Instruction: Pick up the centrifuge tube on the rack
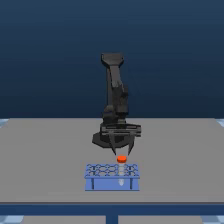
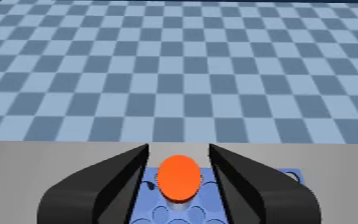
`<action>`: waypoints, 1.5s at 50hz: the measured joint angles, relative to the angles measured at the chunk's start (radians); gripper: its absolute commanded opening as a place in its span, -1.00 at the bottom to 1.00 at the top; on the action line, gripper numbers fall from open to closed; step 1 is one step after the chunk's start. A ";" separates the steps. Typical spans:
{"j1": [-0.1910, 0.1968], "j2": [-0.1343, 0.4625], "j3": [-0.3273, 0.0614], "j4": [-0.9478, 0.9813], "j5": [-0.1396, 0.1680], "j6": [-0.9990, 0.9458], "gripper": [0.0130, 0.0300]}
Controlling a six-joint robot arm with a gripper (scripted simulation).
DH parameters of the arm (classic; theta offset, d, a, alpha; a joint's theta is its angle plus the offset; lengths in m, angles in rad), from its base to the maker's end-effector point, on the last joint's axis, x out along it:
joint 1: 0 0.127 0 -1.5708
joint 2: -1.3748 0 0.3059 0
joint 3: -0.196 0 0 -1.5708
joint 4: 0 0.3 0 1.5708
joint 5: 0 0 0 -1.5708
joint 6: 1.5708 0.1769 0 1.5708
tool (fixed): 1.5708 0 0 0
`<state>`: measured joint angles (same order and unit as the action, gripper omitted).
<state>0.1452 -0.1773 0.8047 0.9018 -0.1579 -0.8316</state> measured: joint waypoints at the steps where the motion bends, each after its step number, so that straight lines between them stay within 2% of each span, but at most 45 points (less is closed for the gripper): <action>1: 0.000 0.001 0.000 -0.005 -0.001 0.006 1.00; 23: 0.000 0.023 0.013 -0.144 -0.021 0.145 1.00; 56: 0.000 0.084 0.047 -0.392 -0.093 0.401 1.00; 71: 0.000 0.090 0.050 -0.411 -0.108 0.427 1.00; 72: 0.000 0.090 0.050 -0.411 -0.109 0.427 -1.00; 75: 0.000 0.090 0.050 -0.411 -0.110 0.428 -1.00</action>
<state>0.1450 -0.0871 0.8544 0.4906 -0.2676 -0.4036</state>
